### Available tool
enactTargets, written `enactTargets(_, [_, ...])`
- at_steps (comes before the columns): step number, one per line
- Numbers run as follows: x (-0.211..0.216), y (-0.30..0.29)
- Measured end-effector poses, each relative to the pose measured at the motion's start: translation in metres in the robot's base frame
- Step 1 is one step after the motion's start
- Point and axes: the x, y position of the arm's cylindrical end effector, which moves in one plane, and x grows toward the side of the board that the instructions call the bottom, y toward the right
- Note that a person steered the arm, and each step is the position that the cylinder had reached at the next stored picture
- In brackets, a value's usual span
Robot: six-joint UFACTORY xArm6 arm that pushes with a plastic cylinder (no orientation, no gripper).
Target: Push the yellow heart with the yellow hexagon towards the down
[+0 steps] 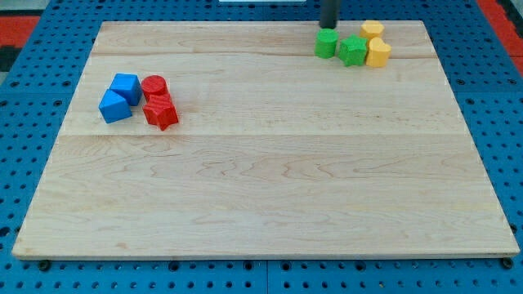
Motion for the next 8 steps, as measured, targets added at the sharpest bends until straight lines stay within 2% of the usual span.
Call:
enactTargets(5, [0.003,0.08])
enactTargets(6, [0.029,0.086])
enactTargets(8, [0.085,0.051])
